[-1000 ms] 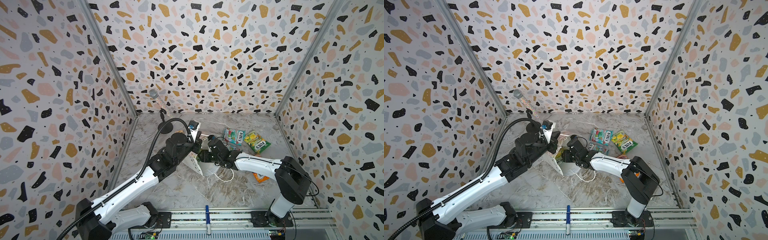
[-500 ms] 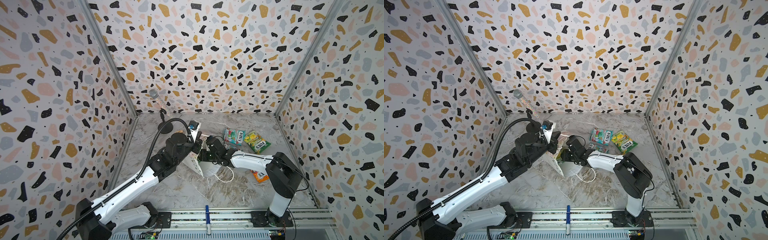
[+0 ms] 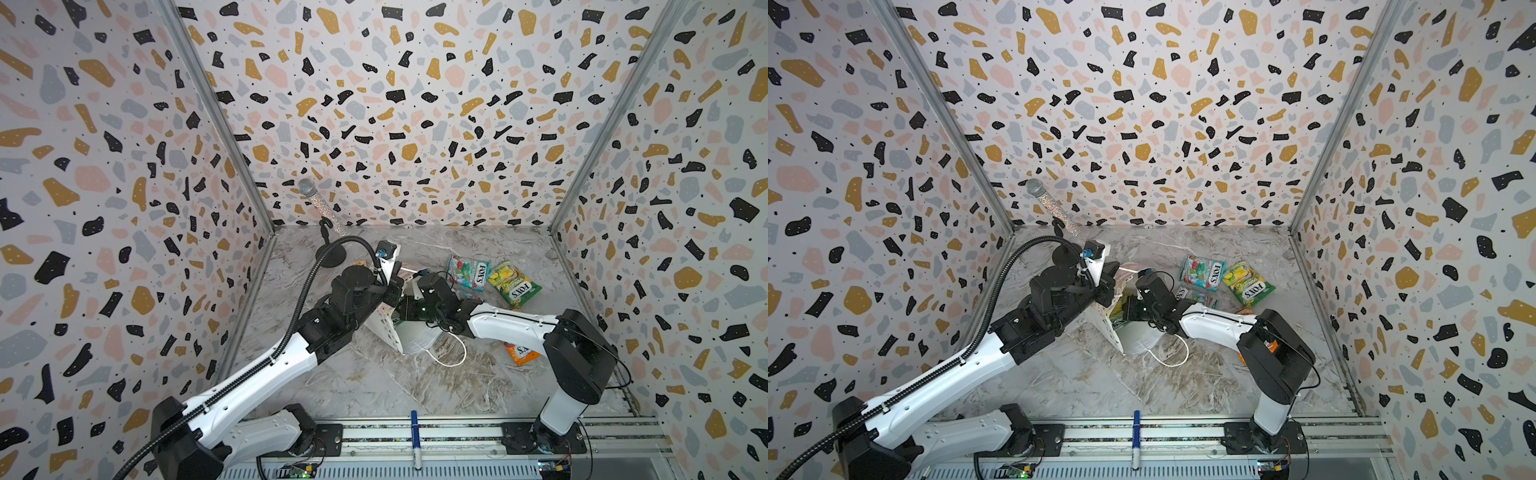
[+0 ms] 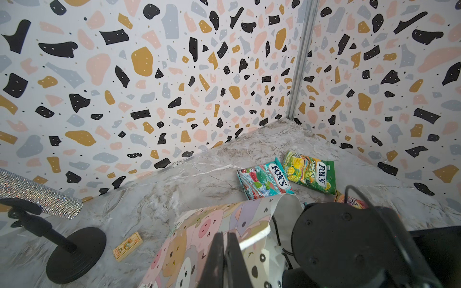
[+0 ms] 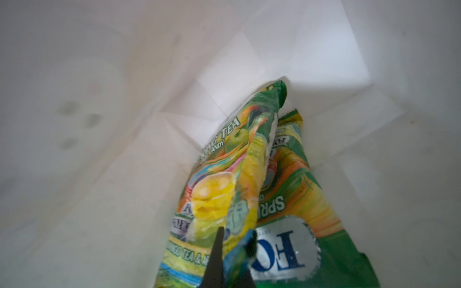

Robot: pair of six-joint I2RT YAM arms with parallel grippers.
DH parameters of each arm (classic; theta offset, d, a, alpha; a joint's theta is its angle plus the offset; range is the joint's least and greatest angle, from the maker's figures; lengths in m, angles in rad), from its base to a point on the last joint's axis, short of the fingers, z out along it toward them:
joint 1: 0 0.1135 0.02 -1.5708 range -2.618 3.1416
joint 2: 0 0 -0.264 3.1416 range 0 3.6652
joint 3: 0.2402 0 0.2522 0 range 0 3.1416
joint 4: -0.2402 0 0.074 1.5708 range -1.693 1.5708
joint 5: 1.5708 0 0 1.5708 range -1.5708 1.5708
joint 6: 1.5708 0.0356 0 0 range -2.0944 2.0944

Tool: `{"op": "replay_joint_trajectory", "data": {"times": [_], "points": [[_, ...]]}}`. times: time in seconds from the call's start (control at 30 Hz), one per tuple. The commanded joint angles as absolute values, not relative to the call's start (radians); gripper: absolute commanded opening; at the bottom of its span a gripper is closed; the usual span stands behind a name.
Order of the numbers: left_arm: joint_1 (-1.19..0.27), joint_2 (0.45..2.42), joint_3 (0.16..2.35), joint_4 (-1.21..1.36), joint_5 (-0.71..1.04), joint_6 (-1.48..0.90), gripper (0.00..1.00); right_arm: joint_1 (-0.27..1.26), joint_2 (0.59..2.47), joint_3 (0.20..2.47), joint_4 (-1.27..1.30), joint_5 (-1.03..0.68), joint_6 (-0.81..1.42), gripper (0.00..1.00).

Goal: Take the snacks out of the paper bag
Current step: 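Grasp the green Spring Tea packet with the right gripper and lift it out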

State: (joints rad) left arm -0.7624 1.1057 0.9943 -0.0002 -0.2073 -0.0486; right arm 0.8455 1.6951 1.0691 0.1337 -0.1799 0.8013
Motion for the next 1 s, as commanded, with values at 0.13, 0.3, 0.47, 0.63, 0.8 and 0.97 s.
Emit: {"op": "replay_joint_trajectory", "data": {"times": [0.13, 0.3, 0.47, 0.63, 0.8, 0.97], "points": [[-0.761, 1.102, 1.000, 0.025, -0.251, -0.055, 0.00, 0.847, 1.530, 1.052, 0.079, -0.197, 0.731, 0.00], [-0.761, 1.104, 1.000, 0.023, -0.258, -0.055, 0.00, 0.847, 1.429, 1.039, 0.016, -0.206, 0.672, 0.00], [-0.761, 1.111, 1.002, 0.019, -0.259, -0.060, 0.00, 0.847, 1.337, 1.035, -0.050, -0.207, 0.626, 0.00], [-0.761, 1.108, 1.003, 0.019, -0.270, -0.059, 0.00, 0.847, 1.246, 1.034, -0.083, -0.252, 0.556, 0.00], [-0.760, 1.111, 1.006, 0.016, -0.265, -0.059, 0.00, 0.847, 1.152, 1.068, -0.158, -0.242, 0.462, 0.00], [-0.761, 1.108, 1.005, 0.017, -0.265, -0.059, 0.00, 0.847, 1.074, 1.111, -0.220, -0.194, 0.419, 0.00]]}}
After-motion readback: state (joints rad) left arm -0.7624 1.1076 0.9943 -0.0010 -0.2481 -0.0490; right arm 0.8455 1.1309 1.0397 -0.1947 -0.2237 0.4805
